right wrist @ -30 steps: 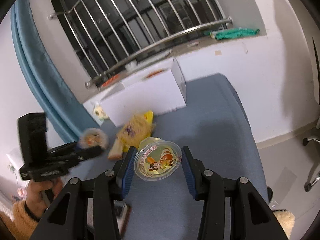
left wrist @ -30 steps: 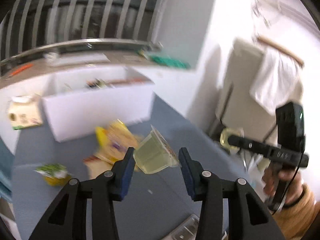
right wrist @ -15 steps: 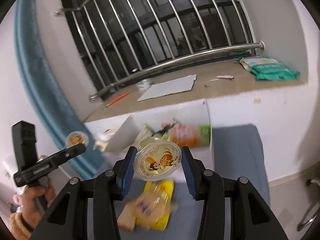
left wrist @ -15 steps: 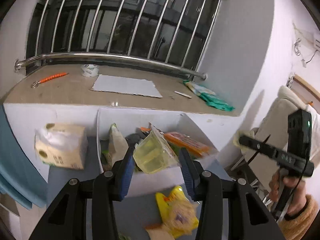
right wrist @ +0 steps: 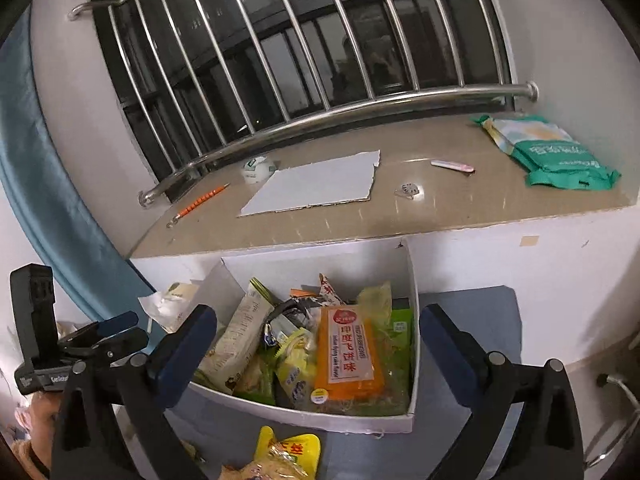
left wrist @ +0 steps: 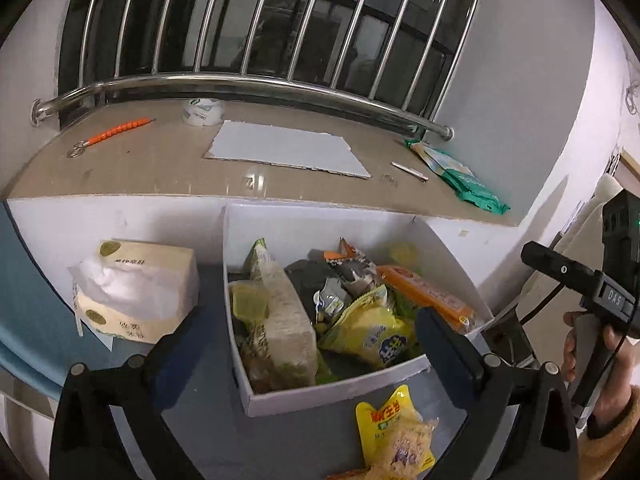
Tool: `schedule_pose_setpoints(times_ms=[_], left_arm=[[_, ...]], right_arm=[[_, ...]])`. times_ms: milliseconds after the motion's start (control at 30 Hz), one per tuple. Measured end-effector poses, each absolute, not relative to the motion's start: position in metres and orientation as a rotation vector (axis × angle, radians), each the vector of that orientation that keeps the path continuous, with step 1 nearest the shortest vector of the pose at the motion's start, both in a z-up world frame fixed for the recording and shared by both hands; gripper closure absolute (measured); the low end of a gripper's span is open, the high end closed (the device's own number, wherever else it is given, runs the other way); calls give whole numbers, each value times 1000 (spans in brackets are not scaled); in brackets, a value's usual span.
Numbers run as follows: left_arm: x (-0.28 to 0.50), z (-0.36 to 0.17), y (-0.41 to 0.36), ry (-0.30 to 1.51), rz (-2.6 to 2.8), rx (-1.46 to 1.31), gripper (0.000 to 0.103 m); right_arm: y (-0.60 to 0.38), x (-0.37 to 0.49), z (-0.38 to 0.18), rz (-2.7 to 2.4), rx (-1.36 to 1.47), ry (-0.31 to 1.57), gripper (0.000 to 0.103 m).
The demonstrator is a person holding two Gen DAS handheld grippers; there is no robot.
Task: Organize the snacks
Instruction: 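Grasp the cartoon-printed flatbread pack with the right tool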
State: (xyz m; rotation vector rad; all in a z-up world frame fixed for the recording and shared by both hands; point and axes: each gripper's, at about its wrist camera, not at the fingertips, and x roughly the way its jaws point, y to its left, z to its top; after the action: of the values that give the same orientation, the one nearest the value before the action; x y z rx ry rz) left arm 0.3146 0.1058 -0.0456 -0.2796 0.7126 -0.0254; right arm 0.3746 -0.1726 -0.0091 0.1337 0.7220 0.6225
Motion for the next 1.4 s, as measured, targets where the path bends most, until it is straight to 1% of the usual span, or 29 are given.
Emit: schedule_pose_setpoints(times_ms=[300, 467, 600, 633, 667, 800, 900, 967, 1000, 1033, 1400], left_arm=[[270, -32, 89, 681, -59, -218, 0], [221, -27, 74, 642, -71, -156, 0], [172, -35, 64, 610, -94, -160, 0], [160, -39, 62, 605, -96, -165, 0], [150, -43, 61, 601, -95, -172, 0], [117, -60, 58, 615, -92, -225, 0], [98, -71, 58, 627, -85, -255, 0], [89, -76, 57, 632, -83, -268, 0], [84, -78, 56, 632, -81, -268, 0], [81, -79, 55, 633, -77, -265, 0], [52, -97, 51, 669, -77, -288, 0]], right_arm=[[-181, 345, 1, 642, 121, 683, 0], [-187, 297, 7, 710, 102, 632, 0], [-196, 246, -1, 754, 70, 576, 0], [-196, 246, -1, 754, 70, 576, 0], [-205, 222, -12, 757, 88, 566, 0], [-218, 185, -48, 774, 165, 627, 0], [-218, 166, -76, 749, 138, 668, 0], [-216, 163, -85, 741, 118, 683, 0], [-209, 162, -103, 726, 70, 730, 0], [-204, 163, -108, 728, 55, 743, 0], [-131, 208, -140, 751, -254, 802, 0]])
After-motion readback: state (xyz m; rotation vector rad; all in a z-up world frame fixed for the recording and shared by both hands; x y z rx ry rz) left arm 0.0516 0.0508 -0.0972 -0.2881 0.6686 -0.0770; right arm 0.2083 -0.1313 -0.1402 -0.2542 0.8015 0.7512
